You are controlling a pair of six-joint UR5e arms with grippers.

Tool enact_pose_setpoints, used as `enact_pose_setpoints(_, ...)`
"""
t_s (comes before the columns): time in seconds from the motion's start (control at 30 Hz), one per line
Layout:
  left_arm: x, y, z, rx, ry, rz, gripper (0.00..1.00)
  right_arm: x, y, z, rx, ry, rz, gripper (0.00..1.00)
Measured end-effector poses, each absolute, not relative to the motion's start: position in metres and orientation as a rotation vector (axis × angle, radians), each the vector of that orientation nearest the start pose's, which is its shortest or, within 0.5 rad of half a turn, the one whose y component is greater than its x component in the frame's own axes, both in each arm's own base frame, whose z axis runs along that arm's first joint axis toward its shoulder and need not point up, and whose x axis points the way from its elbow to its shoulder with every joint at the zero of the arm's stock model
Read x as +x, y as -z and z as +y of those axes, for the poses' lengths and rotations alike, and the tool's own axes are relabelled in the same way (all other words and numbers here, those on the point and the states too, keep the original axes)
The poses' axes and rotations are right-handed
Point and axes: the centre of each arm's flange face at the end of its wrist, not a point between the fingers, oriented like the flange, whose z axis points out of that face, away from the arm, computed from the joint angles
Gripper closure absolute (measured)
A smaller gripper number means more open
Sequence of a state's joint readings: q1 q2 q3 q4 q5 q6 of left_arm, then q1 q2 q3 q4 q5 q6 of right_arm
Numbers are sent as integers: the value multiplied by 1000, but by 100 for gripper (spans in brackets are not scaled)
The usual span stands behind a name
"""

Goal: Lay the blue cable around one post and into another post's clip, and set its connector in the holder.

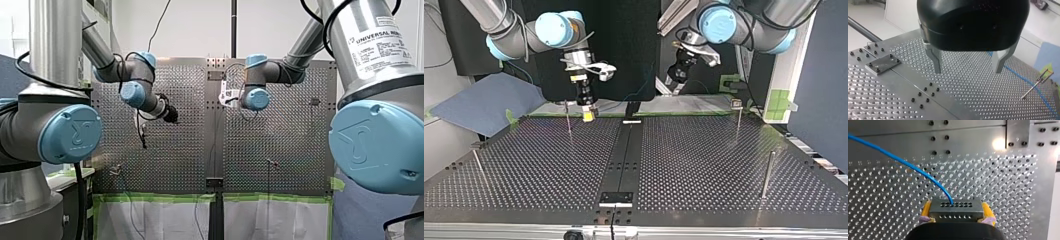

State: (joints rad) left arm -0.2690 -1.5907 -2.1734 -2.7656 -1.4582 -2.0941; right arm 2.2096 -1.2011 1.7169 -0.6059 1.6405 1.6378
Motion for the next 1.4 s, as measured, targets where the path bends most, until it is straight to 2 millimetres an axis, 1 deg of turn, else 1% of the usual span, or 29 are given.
enact_pose_setpoints(0.1, 348, -230, -251, -163, 694, 1860, 0, 464, -278, -407, 1516, -1731, -895, 100)
enact_pose_setpoints(0.2, 349, -229, -257, -160, 737, 1846, 0, 468, -281, -406, 1518, -1737, -887, 100)
enact_pose_setpoints(0.77, 351, -238, -286, -186, 969, 1719, 0, 497, -307, -391, 1530, -1780, -821, 100)
enact_pose_setpoints(0.9, 353, -231, -294, -199, 1025, 1709, 0, 503, -311, -386, 1534, -1790, -809, 100)
enact_pose_setpoints(1.13, 358, -210, -302, -248, 1069, 1705, 0, 513, -319, -377, 1547, -1805, -794, 100)
enact_pose_setpoints(1.23, 361, -209, -303, -275, 1078, 1681, 0, 517, -322, -373, 1554, -1811, -788, 100)
enact_pose_setpoints(1.4, 368, -213, -303, -306, 1093, 1621, 0, 522, -323, -367, 1560, -1823, -783, 100)
